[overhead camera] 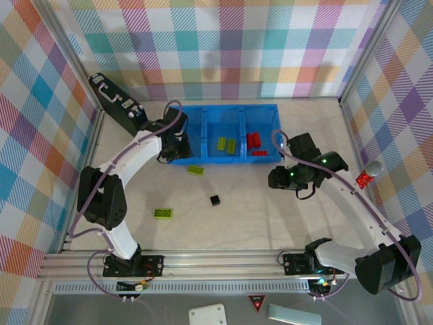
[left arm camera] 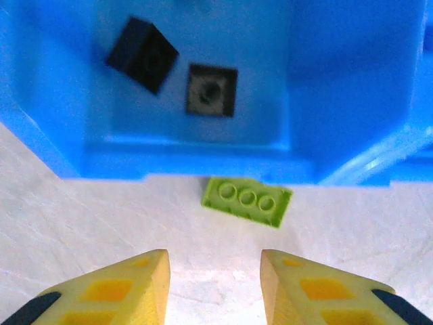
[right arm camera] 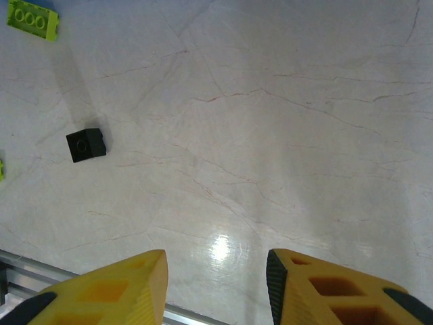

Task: Sort the legos into containers by color
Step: Pick up the lego from the center of the table.

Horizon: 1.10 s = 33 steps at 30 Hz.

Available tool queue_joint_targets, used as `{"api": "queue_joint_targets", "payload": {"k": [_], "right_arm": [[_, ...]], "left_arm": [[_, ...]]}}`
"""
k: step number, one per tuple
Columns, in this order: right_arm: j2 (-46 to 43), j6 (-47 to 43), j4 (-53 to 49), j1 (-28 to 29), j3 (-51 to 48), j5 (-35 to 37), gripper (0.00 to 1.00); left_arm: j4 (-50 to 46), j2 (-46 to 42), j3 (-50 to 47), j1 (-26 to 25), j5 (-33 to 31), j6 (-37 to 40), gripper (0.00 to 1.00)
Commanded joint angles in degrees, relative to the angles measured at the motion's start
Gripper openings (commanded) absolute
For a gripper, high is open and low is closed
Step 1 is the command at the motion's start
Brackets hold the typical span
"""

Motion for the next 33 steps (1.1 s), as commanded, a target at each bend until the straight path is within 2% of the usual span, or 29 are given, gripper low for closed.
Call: {"api": "queue_joint_targets", "payload": {"k": [1, 9, 15, 25, 33], "right_arm": [[0.6, 1.1, 0.7, 0.8, 0.1, -0.8, 0.45], [1.4, 1.7, 1.0, 1.9, 0.1, -0.3, 0.45], [1.8, 1.9, 1.1, 2.5, 0.0, -0.1, 0.45], [1.7, 1.7, 1.5, 2.8, -0.8, 0.1, 0.45], [2.1, 1.3, 2.0, 2.9, -1.2, -0.1, 0.45]], "left_arm": [[1.0, -2.4, -3.4, -1.8, 0.1, -3.4, 0.41], [1.9, -2.8, -7.7, -10.3, -1.8, -9.2, 0.47], [2.7, 0.2, -8.5, -16.0, -1.9, -14.0, 0.51], [3.1, 4.4, -8.3, -21.8, -2.9, -19.4, 0.61], [3.8, 7.5, -9.1, -24.9, -2.3, -21.8, 0.63]]}}
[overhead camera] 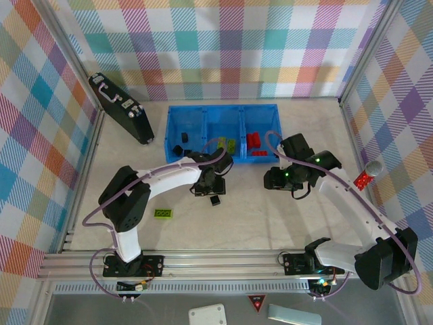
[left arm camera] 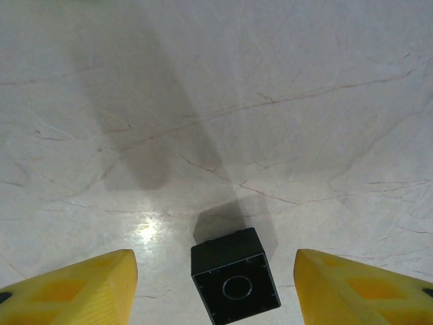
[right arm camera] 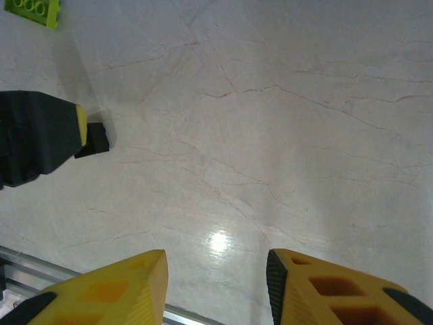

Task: Sort the legos into containers by color
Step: Pick up the lego from the center of the table.

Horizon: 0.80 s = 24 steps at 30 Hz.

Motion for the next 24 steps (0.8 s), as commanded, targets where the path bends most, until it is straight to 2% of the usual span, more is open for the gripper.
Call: {"api": "queue_joint_targets", "payload": {"k": [1, 7, 16, 24], "right_arm": [[0.2, 0.4, 0.5, 0.4, -0.7, -0.4, 0.45], [0.3, 0.5, 0.8, 0.4, -1.3, -0.7, 0.45], [-0.5, 0.8, 0.6, 0.4, -1.9, -0.5, 0.45], [-0.9, 1.6, 0.9, 0.6, -2.6, -0.7, 0.45]], "left_arm": [[0.5, 1.7, -1.3, -1.5, 0.0, -2.4, 0.63], [1.8, 2.2, -2.7, -2.9, 0.4, -3.8, 0.58], [1.9, 1.2, -4.2, -3.8, 0.1, -3.9, 0.46], [1.7, 0.0, -4.6, -4.1, -0.3, -3.8, 0.4]]}}
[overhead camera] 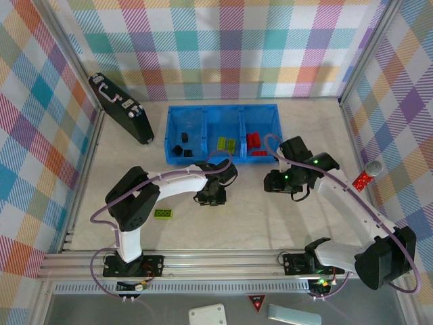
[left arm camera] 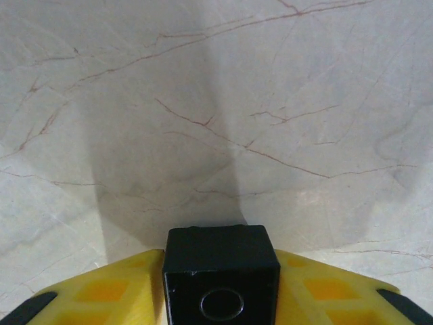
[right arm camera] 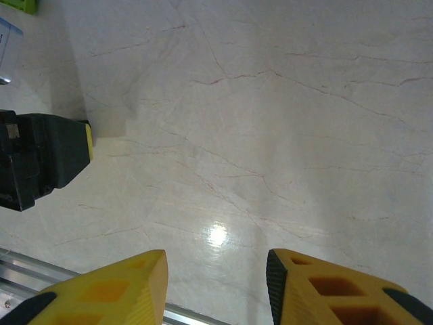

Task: Sort the legos into containers by color
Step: Pick up the lego from the center of the table.

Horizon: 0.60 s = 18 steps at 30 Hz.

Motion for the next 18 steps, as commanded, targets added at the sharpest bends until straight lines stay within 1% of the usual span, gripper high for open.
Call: {"api": "queue_joint_targets", "payload": {"k": [1, 9, 18], "right_arm": [[-0.9, 1.1, 0.4, 0.5, -0.2, -0.7, 0.45], [-0.7, 1.2, 0.0, 0.7, 0.2, -0.6, 0.45], [-0.2, 1.5, 0.4, 0.9, 0.5, -0.6, 0.45]], "left_arm": [[-1.1, -2.1, -1.0, -0.9, -0.5, -0.7, 0.4], [-1.4, -2.4, -0.6, -1.0, -0.8, -0.4, 0.35], [-3.1, -3.7, 0.1, -1.0, -1.8, 0.5, 0.35]]}}
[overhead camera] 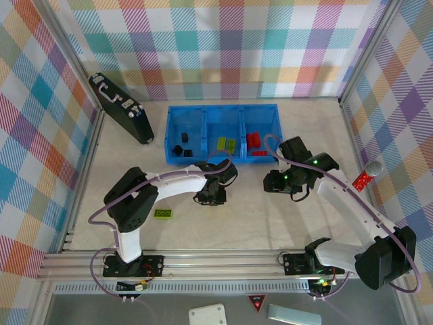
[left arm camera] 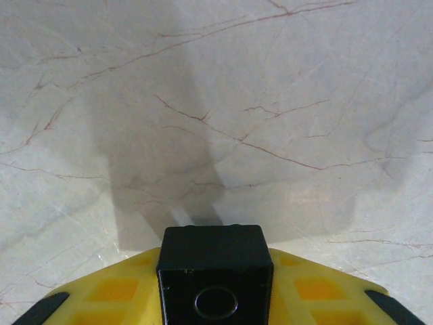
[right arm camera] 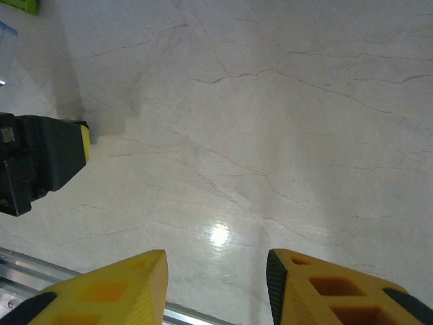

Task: Sort the legos into containers by color
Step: Pick up the lego from the center of the table.

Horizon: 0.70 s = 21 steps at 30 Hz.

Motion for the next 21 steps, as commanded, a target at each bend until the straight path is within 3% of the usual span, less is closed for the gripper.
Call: {"api": "queue_joint_targets", "payload": {"k": [1, 11, 21], "right_arm": [[-0.1, 0.7, 0.5, 0.7, 0.5, -0.6, 0.45], [0.5, 0.5, 0.2, 1.1, 1.2, -0.4, 0.45], [0.9, 0.6, 0.5, 1.3, 1.0, -0.4, 0.45]], "left_arm": [[-3.1, -2.8, 0.3, -0.8, -1.8, 0.5, 0.34], [-6.6, -4.8, 1.4, 1.2, -4.1, 4.2, 0.35], [-10.2, -8.8, 1.7, 6.7, -4.7, 9.8, 0.35]]}}
